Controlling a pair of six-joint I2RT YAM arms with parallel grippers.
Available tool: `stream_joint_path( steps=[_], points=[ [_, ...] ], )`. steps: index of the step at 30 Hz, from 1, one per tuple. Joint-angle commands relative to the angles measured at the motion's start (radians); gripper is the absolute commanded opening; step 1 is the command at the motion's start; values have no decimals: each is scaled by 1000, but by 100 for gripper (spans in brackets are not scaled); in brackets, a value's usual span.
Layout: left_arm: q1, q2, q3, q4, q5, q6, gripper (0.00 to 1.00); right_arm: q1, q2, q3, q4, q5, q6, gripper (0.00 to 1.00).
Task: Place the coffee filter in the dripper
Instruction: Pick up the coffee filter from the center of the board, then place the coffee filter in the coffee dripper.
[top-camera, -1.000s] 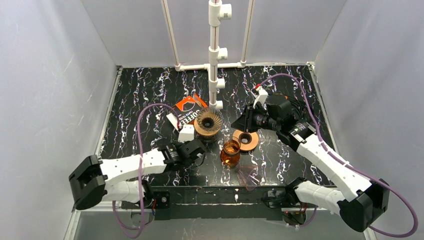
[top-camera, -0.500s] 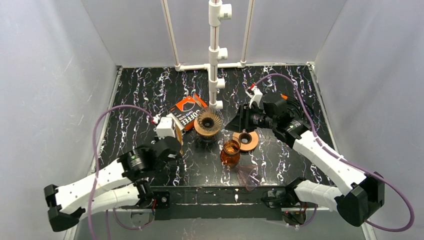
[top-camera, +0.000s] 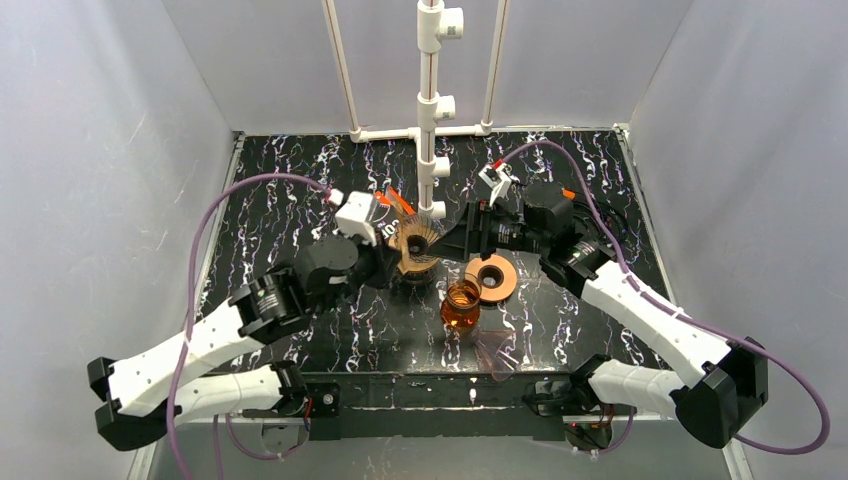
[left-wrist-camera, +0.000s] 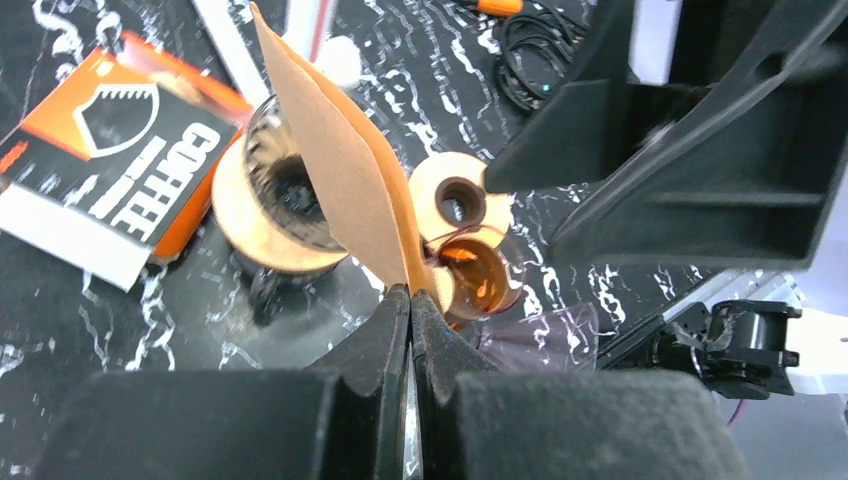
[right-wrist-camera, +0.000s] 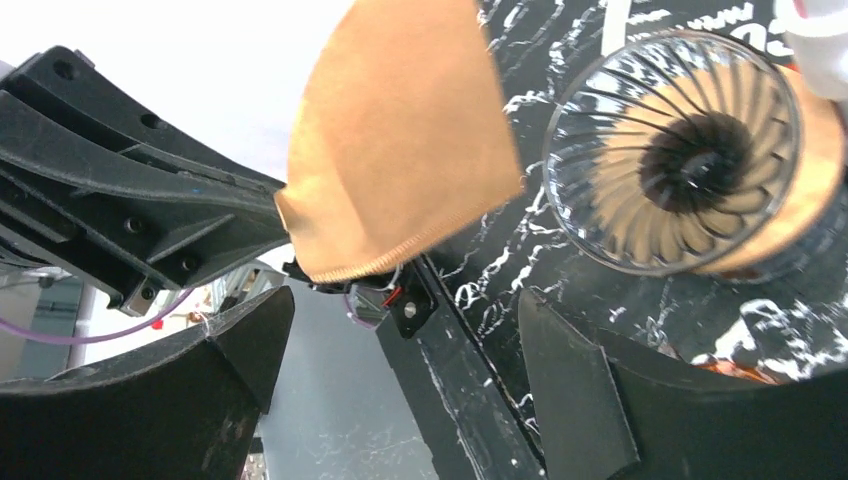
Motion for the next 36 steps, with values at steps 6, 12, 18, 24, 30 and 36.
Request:
stream_joint_path(
  steps=[6,12,18,24,30,36],
  points=[
    [1,179,211,31,138,166,0,51,55,101,199,-28,70,94],
    [3,187,240,38,154,166,0,51,84,131,203,-21,55,84],
    [4,158,239,21,137,165,0,51,69,135,164,67,37,59],
    [4,147,242,-17,118,153,0,50,83,155,73,134,-1,43],
    [4,142,237,-15,136,148,0,51,98,204,-45,204,-65,44],
    [4,179,249,-26,166,167,0,50,129,234,-47,169,-75,58]
  ],
)
